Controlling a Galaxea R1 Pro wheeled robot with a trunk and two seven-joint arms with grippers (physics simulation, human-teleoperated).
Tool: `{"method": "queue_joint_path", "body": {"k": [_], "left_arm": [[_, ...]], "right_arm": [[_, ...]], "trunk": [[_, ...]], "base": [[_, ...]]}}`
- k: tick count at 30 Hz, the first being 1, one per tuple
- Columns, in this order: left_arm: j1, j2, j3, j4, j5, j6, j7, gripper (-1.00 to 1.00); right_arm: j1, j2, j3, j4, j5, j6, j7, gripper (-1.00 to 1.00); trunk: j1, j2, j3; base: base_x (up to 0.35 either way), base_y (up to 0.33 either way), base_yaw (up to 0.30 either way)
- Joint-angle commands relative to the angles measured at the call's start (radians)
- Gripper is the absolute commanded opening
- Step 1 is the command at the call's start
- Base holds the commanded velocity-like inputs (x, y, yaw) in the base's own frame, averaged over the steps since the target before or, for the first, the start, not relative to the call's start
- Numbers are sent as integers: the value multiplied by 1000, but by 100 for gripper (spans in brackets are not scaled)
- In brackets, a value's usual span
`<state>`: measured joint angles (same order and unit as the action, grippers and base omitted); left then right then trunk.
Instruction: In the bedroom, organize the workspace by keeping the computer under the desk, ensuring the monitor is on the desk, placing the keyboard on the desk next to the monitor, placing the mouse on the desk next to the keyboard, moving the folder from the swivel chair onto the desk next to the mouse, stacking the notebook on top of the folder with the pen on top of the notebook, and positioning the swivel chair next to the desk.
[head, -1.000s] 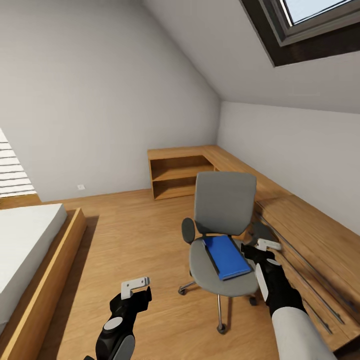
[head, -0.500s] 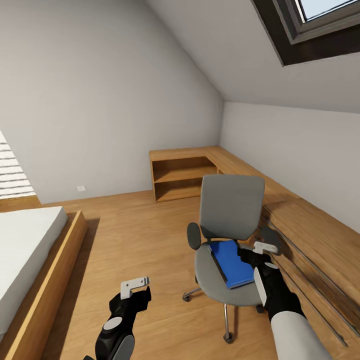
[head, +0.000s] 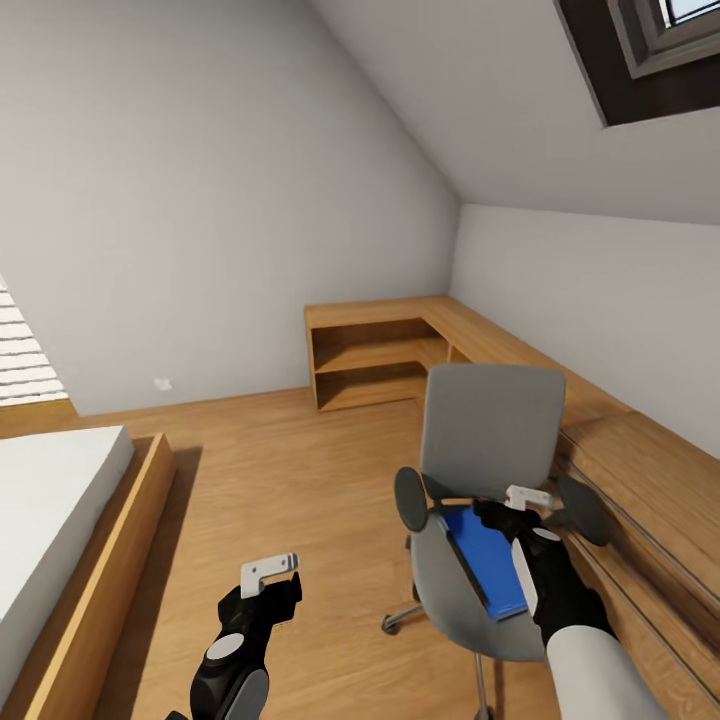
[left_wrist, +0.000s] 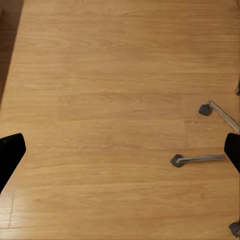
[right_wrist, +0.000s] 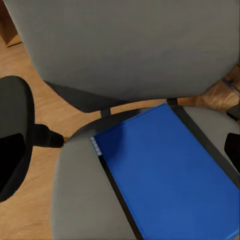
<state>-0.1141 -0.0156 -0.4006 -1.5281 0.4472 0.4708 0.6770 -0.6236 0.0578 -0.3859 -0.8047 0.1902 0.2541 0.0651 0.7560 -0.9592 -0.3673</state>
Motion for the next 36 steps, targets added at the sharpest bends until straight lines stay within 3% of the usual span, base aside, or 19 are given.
{"method": "queue_joint_path", "body": {"k": [1,9,18,28,31,33,36], "left_arm": [[-1,0,-1,-1,7,1,8,100],[-1,0,-2,0,7,-10,9,100],[-1,0,-3,0,7,-12,9,100],[-1,-1,2,-35,12,-11,3,100],[-1,-1,4,-38,13,-11,3,100],[-1,-1,10,-39,13,-10,3,100],[-1,-3,56,-38,24,-8,1,100]], "right_arm": [[-1,-1,-5,2,10,5,7,100],[-1,-46,-10,74,3,6,4,100],[-2,-62,-10,108,0,7,3,100],[-26,-132,-11,310,-3,-7,2,100],[-37,-142,-11,337,-4,-9,2,100],[-42,-146,-11,350,-4,-9,2,100],[-47,-150,-11,362,-5,-11,2,100]], "trunk": [[1,-1,-1],[1,-1,-1],[1,-1,-1],[1,-1,-1],[8,-15,-7],[16,-29,-14],[28,-50,-23]], "base": [[312,5,0],[315,-99,0],[278,-211,0],[72,-89,0],[2,-3,0],[1,-1,0],[0,0,0]]}}
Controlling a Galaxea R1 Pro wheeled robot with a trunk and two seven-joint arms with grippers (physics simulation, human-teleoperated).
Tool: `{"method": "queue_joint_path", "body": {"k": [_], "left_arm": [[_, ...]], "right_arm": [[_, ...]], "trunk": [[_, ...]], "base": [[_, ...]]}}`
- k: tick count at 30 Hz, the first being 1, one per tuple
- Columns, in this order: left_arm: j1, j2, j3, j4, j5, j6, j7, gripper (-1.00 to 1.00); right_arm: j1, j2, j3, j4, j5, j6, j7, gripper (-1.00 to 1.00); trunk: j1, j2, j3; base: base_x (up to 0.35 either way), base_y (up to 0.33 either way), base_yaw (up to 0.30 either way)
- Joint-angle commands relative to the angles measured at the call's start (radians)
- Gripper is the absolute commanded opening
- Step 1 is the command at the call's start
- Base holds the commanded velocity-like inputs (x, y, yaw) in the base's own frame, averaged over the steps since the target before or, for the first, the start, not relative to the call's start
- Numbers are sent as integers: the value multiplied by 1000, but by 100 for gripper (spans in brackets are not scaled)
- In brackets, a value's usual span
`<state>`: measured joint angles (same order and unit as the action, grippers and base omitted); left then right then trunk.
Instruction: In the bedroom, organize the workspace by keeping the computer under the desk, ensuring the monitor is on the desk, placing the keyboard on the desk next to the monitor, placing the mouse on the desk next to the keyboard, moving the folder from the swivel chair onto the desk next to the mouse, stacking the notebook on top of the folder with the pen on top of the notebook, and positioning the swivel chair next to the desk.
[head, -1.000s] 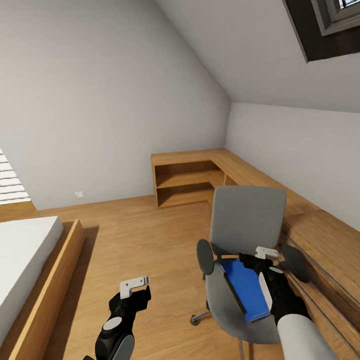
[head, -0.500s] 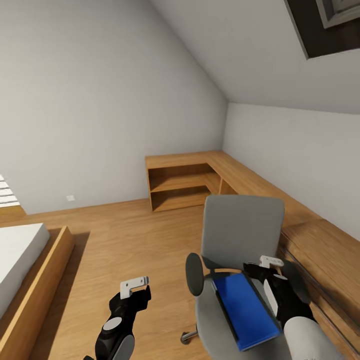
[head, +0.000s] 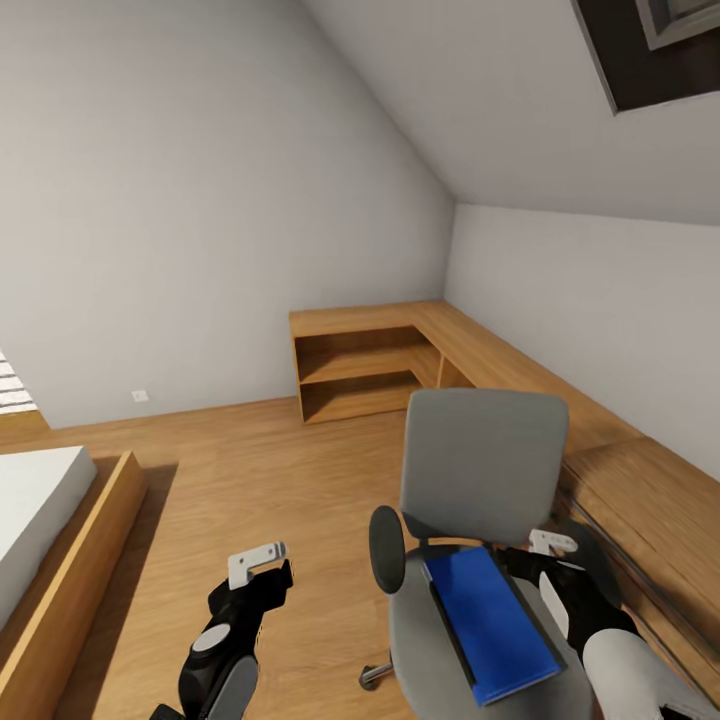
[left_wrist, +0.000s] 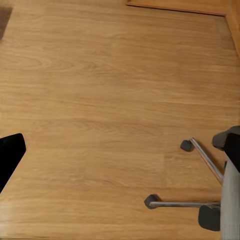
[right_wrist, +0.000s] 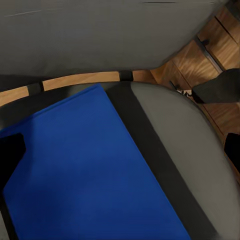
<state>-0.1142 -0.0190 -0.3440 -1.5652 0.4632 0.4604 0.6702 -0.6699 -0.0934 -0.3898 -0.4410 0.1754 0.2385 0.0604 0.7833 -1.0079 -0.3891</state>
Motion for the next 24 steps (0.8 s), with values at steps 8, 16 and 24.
{"method": "queue_joint_path", "body": {"k": [8,16,24], "left_arm": [[-1,-1,25,-2,15,3,8,100],[-1,0,30,-4,15,1,8,100],[-1,2,34,-22,15,0,8,100]], "right_arm": [[-2,-1,-8,3,9,-30,6,100],[-2,-14,-50,3,-114,-85,18,100],[-2,-24,-54,4,-235,-90,73,100]], "trunk": [[31,-57,-26],[62,-113,-51],[92,-169,-76]], "base": [[0,0,0],[0,0,0],[0,0,0]]}}
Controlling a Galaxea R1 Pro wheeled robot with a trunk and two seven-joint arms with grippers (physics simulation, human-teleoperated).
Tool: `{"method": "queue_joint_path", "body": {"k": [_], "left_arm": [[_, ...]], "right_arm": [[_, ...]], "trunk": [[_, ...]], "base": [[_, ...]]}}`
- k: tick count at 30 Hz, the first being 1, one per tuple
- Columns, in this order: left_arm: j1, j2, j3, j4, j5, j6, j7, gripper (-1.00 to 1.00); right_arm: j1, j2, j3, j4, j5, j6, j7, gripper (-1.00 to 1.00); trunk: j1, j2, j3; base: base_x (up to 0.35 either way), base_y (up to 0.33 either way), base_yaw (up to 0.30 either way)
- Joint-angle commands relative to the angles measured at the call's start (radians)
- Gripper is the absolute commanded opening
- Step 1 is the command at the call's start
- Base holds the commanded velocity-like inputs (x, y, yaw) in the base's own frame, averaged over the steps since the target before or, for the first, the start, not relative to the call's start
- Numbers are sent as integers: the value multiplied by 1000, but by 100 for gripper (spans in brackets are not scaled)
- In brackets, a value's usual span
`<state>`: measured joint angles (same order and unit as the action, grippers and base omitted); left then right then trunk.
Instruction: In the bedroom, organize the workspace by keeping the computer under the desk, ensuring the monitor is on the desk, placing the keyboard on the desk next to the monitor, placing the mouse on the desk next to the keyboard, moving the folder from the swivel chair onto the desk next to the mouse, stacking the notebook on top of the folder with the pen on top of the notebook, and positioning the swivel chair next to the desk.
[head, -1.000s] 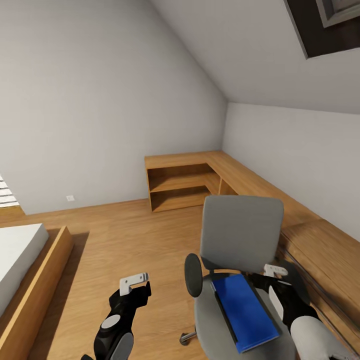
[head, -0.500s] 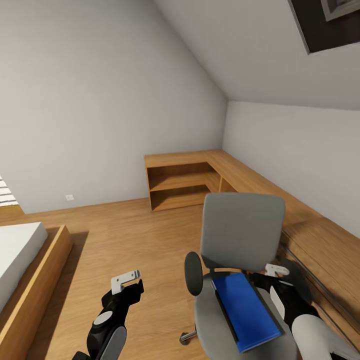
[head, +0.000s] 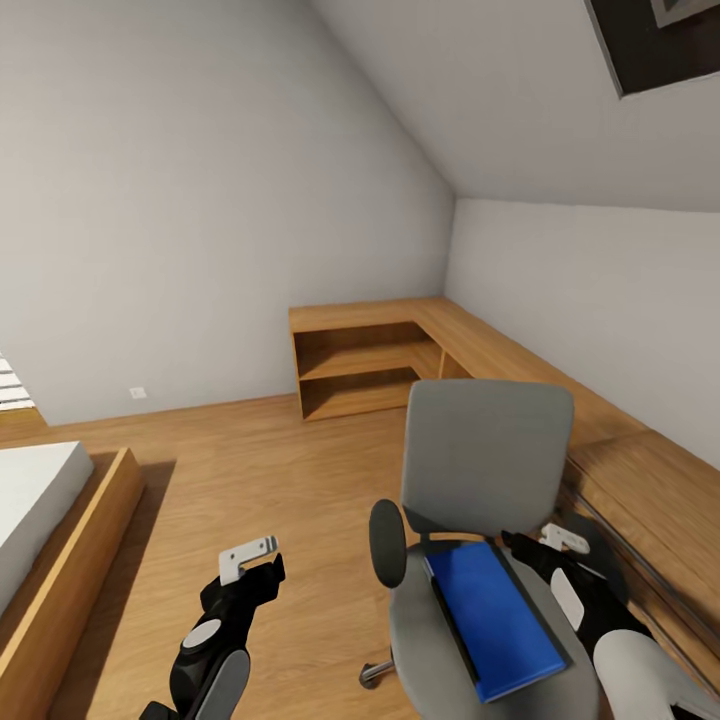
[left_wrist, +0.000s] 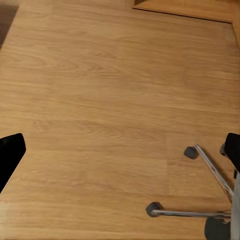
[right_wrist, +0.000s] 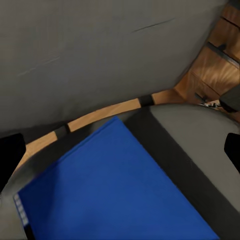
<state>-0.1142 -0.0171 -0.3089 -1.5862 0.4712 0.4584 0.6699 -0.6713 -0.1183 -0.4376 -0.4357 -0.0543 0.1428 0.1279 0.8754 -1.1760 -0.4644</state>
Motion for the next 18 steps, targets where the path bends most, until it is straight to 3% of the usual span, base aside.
{"method": "queue_joint_path", "body": {"k": [1,18], "left_arm": [[-1,0,-1,-2,7,2,8,100],[-1,0,5,-5,7,3,8,100]], "right_arm": [[-1,0,-6,-2,-10,6,7,100],[-1,0,-7,-9,-38,6,9,100]], "trunk": [[4,-8,-4],[69,-127,-58]], "base": [[0,0,0],[0,0,0]]}}
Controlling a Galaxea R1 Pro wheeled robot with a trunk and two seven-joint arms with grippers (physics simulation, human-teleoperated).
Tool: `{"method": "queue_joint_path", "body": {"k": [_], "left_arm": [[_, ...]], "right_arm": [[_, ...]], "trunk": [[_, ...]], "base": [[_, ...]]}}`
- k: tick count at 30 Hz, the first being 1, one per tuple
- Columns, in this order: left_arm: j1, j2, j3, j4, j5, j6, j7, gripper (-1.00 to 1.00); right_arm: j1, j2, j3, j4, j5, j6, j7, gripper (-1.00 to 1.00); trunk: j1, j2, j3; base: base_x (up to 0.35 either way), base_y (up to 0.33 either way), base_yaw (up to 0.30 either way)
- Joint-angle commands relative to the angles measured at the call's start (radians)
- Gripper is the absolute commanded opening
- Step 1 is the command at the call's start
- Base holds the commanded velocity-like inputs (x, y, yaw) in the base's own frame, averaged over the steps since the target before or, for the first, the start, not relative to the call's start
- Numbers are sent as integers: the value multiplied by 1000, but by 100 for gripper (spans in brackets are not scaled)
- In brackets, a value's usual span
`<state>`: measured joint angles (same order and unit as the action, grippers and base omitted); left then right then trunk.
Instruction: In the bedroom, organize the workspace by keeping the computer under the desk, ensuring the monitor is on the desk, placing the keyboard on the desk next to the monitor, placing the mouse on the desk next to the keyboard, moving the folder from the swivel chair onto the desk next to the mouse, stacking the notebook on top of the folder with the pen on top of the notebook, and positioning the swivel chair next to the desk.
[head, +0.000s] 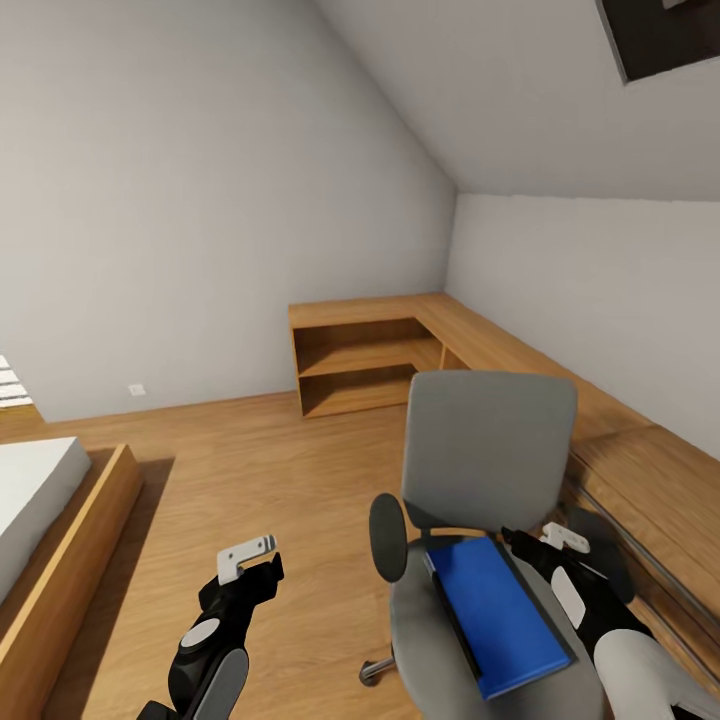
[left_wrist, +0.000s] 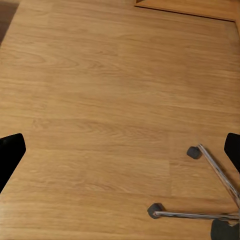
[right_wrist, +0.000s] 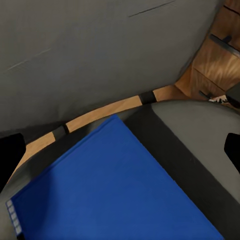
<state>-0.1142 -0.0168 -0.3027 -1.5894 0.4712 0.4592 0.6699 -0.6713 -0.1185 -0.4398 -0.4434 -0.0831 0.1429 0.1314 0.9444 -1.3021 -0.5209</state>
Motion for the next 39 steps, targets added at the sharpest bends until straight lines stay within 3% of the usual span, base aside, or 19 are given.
{"method": "queue_joint_path", "body": {"k": [1,20,31,39], "left_arm": [[-1,0,-1,-1,7,2,8,100],[-1,0,-1,-1,7,2,9,100],[-1,0,-1,-2,7,1,9,100],[-1,0,-1,-3,7,1,9,100]], "right_arm": [[-1,0,-5,-1,-9,6,5,100],[1,7,-5,5,-6,-81,1,100],[1,5,-5,7,-5,-89,-1,100],[0,2,-4,81,-5,-90,-4,100]], "trunk": [[4,-8,-4],[77,-141,-64],[119,-218,-98],[150,-274,-123]], "base": [[0,0,0],[0,0,0],[0,0,0],[0,0,0]]}}
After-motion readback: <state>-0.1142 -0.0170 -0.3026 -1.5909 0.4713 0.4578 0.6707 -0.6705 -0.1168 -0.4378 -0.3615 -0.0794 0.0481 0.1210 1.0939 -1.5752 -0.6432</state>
